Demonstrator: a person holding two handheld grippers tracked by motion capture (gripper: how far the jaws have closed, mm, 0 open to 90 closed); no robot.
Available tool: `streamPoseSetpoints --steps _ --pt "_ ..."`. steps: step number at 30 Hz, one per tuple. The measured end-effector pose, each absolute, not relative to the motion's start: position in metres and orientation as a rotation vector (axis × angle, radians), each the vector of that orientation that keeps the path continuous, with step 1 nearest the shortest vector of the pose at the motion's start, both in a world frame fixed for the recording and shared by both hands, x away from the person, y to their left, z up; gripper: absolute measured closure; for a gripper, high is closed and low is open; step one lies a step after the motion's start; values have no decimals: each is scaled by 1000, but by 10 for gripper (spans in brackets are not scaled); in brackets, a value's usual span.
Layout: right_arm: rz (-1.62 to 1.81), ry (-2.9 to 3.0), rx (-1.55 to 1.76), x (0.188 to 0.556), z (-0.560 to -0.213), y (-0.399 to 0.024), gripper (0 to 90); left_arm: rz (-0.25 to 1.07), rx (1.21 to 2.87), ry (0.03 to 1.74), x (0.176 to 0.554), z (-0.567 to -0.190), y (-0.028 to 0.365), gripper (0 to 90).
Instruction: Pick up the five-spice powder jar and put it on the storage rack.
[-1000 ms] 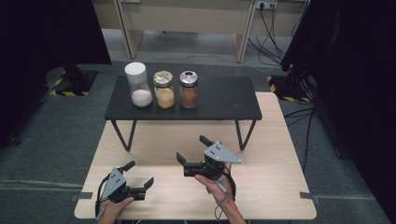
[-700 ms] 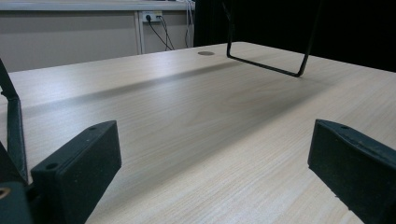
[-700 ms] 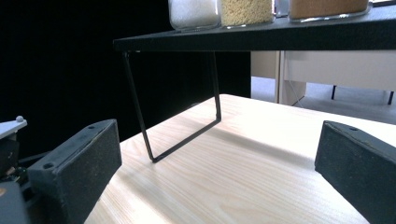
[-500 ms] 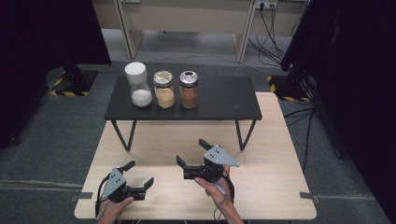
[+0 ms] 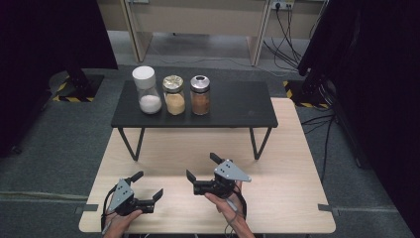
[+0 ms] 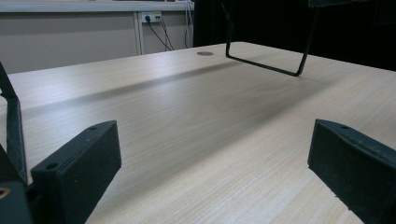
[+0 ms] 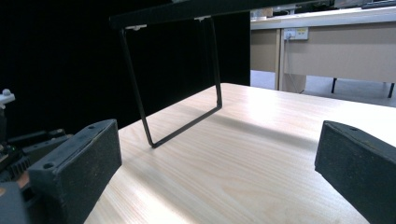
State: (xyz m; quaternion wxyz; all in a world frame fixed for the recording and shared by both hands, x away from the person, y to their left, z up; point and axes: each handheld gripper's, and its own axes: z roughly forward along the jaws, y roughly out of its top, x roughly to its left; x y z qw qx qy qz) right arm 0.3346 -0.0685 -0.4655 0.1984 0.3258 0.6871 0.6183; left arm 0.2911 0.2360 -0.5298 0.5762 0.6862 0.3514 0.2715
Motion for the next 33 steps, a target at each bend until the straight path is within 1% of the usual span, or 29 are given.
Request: streamPoseSetpoints --steps 20,33 --pt "1692 1979 933 324 -496 -68 7 639 1609 820 291 -530 236 22" --pt "1684 1998 947 318 -505 -70 7 638 1608 821 291 -530 236 22"
